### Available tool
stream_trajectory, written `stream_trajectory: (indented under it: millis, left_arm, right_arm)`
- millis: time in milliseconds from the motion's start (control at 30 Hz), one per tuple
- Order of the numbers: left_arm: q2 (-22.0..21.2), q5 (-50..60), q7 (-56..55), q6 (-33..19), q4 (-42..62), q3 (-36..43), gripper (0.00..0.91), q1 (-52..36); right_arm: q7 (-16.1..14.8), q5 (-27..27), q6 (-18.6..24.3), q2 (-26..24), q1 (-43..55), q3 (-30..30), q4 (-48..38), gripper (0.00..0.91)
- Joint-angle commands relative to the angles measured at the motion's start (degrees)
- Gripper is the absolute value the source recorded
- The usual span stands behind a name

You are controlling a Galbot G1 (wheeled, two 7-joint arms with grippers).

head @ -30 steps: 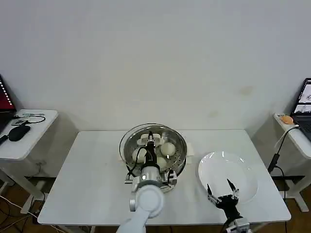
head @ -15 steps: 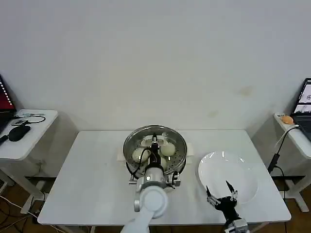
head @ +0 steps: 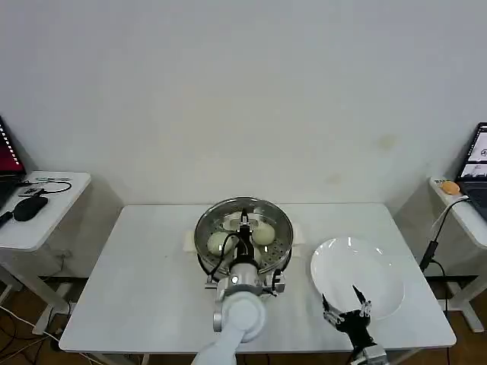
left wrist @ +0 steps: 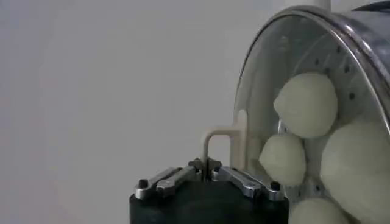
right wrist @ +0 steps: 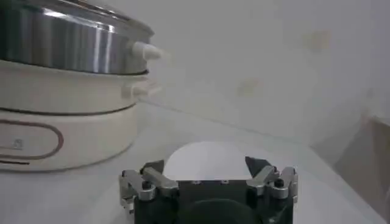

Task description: Take steamed baozi put them in steamer then cover it.

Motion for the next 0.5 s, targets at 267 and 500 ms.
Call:
stream_trajectory:
  millis: [267,500]
  left_arm:
    - [-0.2,-0.7,-0.7,0.3,0.5,0.1,0.000,-0.1]
    - [-0.2,-1.6,-1.1,0.4,0.7,0.2,0.907,-0.1]
  right_arm:
    - [0.0,-0.6,0.1,0.2,-0.1,-0.4,-0.2,0.907]
    - [-0.1,-1.0,0.1,0.3,-0.2,-0.4,-0.2,0.907]
